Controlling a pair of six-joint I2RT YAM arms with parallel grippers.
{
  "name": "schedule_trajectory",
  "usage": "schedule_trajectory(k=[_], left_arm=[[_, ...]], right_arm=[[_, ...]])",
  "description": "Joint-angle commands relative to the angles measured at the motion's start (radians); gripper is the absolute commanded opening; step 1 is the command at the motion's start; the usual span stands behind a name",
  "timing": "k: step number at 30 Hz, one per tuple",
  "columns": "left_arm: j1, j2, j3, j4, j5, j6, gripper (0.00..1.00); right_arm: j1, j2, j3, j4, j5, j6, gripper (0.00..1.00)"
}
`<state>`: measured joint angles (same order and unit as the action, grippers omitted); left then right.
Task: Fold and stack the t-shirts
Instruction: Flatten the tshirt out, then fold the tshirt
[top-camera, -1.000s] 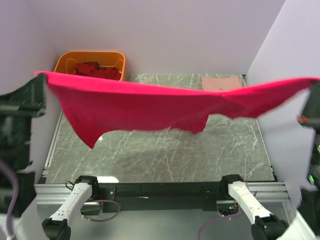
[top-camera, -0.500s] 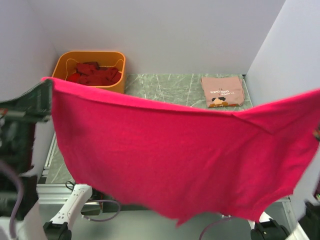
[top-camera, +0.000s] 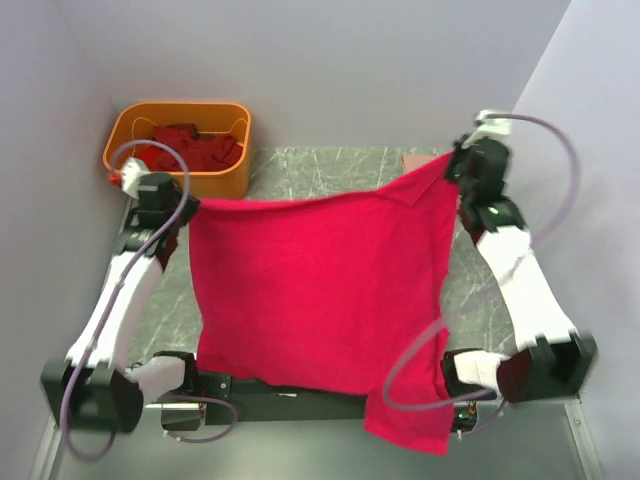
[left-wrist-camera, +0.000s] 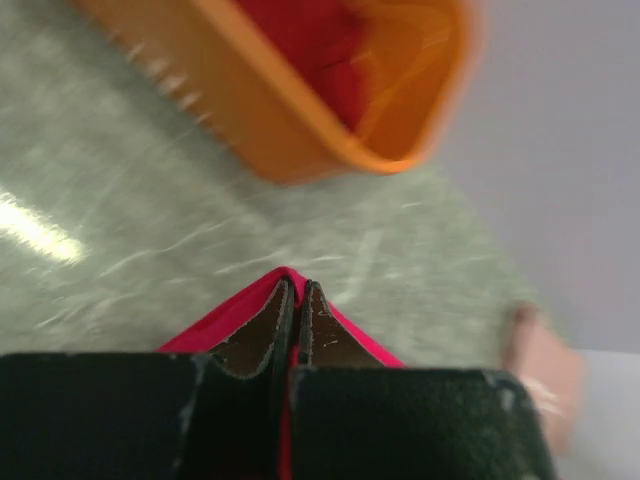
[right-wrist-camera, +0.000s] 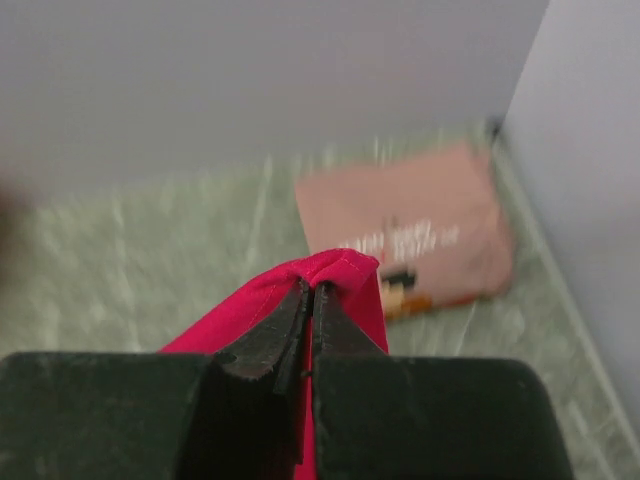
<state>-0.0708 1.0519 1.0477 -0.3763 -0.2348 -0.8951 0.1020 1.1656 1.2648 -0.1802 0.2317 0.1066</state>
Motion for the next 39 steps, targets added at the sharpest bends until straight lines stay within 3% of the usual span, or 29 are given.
schedule_trajectory(k=[1, 6, 10, 14, 18, 23, 31, 39], left_arm=[[0.009, 0.115, -0.064, 0.164, -0.116, 0.008, 0.01], [0.02, 0.399, 0.004, 0.202, -0.152, 0.005, 0.01], [0.023, 0.65, 0.177, 0.111, -0.173, 0.022, 0.01], [0.023, 0.735, 0.241, 0.086, -0.179, 0.019, 0.01], [0.023, 0.721, 0.221, 0.096, -0.196, 0.012, 0.01], [0.023, 0.688, 0.183, 0.088, -0.189, 0.002, 0.01], [0.023, 0.629, 0.141, -0.021, -0.193, -0.025, 0.01], [0.023, 0.585, 0.097, -0.065, -0.193, -0.027, 0.01]], right_arm=[[-0.01, 0.136, -0.048, 0.129, -0.037, 0.034, 0.0], [-0.019, 0.479, 0.103, 0.053, -0.058, 0.068, 0.0], [-0.018, 0.62, 0.235, -0.002, -0.091, 0.096, 0.0], [-0.018, 0.666, 0.268, -0.019, -0.126, 0.119, 0.0], [-0.018, 0.648, 0.252, -0.051, -0.14, 0.152, 0.0], [-0.018, 0.6, 0.248, -0.217, -0.129, 0.212, 0.0], [-0.018, 0.435, 0.113, -0.39, -0.108, 0.286, 0.0], [-0.015, 0.203, -0.115, -0.423, -0.161, 0.372, 0.0]])
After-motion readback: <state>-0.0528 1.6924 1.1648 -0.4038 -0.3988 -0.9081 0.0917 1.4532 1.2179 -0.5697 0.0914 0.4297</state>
